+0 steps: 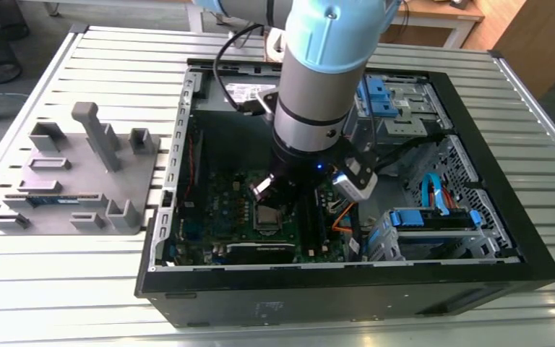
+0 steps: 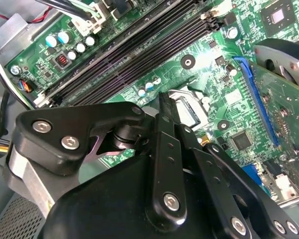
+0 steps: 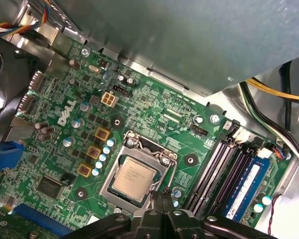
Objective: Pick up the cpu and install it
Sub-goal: 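Install the first cpu locking lever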
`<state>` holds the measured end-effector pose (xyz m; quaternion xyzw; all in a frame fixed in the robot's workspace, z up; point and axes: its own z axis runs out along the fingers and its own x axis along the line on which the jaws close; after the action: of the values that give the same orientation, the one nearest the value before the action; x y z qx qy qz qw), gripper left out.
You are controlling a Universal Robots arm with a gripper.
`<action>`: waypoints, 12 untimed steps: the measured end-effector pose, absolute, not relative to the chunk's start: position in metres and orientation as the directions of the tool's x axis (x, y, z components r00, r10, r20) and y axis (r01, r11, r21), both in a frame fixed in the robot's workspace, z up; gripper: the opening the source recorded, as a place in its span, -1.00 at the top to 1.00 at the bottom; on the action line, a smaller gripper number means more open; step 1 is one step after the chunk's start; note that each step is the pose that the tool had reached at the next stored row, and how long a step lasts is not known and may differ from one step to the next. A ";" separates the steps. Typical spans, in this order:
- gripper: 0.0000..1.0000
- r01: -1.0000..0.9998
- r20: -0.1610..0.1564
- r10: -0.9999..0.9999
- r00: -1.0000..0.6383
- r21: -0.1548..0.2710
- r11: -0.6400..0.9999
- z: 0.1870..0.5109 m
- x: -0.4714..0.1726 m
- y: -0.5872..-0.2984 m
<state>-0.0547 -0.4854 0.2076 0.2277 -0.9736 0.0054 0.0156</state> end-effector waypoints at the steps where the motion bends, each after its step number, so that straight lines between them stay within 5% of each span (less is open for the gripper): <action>1: 0.79 -0.443 0.033 -0.443 -0.896 -0.003 0.896 0.207 -0.055 -0.486; 12: 0.79 -0.432 0.037 -0.432 -0.901 -0.013 0.902 0.203 -0.055 -0.489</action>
<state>-0.0547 -0.4888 0.2029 0.2215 -0.9750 0.0103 0.0168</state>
